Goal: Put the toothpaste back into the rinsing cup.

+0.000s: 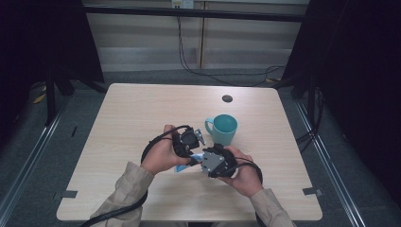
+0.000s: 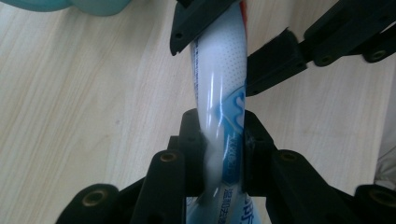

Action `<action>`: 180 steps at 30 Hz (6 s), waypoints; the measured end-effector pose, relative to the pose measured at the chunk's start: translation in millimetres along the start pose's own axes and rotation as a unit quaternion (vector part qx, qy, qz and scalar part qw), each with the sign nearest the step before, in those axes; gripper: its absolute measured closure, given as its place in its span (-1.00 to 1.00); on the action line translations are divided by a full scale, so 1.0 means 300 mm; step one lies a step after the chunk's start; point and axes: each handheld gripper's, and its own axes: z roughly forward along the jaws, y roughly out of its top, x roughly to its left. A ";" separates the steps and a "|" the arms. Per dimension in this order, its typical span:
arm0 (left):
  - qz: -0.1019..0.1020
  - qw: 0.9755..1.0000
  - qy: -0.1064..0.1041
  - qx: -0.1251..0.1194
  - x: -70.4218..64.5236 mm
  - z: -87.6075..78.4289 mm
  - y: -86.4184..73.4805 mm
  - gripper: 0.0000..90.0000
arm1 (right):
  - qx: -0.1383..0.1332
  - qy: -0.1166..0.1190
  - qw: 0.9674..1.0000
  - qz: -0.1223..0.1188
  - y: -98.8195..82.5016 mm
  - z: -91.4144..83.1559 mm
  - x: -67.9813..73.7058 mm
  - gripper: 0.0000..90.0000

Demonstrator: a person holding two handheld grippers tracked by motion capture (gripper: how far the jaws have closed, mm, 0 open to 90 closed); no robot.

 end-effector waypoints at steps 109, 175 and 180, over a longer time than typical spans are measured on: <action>-0.075 0.973 0.031 -0.216 -0.001 -0.277 0.080 0.14 | -0.145 -0.030 0.939 0.312 -0.075 -0.073 -0.121 0.62; -0.071 0.972 0.089 -0.206 0.004 0.194 -0.317 -0.61 | -0.237 -0.001 0.880 0.411 -0.160 -0.159 -0.338 0.61; -0.066 0.973 0.093 -0.203 0.006 0.203 -0.326 -0.61 | -0.237 -0.001 0.881 0.408 -0.151 -0.165 -0.356 0.61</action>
